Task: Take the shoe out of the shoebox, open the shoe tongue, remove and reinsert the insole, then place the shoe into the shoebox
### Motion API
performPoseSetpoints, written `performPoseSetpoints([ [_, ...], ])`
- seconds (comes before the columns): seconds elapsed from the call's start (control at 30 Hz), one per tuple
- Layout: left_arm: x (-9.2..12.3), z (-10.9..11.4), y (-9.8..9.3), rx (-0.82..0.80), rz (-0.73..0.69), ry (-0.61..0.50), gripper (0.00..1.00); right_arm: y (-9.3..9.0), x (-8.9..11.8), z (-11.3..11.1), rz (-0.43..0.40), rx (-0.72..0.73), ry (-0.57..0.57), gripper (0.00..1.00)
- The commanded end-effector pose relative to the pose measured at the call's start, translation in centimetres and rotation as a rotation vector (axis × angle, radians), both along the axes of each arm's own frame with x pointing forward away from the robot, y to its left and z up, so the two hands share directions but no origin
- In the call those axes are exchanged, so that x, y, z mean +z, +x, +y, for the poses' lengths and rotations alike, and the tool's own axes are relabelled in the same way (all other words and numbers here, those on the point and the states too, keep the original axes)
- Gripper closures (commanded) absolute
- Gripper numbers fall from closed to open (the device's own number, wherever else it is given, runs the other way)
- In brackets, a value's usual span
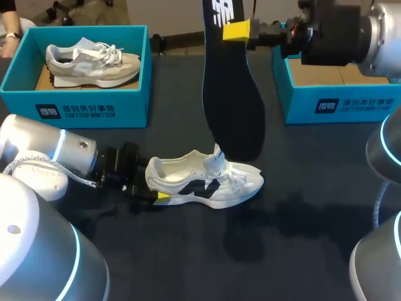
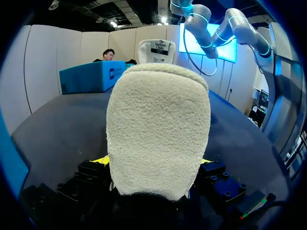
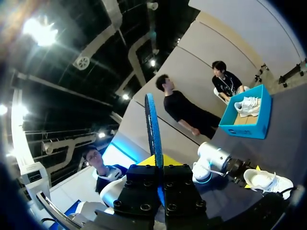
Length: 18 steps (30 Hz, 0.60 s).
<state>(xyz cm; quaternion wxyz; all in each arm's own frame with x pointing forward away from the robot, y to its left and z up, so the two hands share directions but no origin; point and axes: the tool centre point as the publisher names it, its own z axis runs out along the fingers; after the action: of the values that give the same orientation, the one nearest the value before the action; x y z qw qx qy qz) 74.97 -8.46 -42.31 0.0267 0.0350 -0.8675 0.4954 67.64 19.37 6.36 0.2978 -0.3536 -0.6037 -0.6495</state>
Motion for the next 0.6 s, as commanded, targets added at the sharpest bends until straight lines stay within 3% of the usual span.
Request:
performPoseSetpoints([
  [0.03,-0.03,-0.08,-0.07,0.001,0.000,0.004,1.00,-0.50,-0.06,-0.10,0.001,-0.006,-0.003,1.00],
  [0.6,-0.03,-0.08,-0.07,0.001,0.000,0.004,1.00,-1.45,0.03,-0.33,-0.070,0.018,-0.015,1.00],
])
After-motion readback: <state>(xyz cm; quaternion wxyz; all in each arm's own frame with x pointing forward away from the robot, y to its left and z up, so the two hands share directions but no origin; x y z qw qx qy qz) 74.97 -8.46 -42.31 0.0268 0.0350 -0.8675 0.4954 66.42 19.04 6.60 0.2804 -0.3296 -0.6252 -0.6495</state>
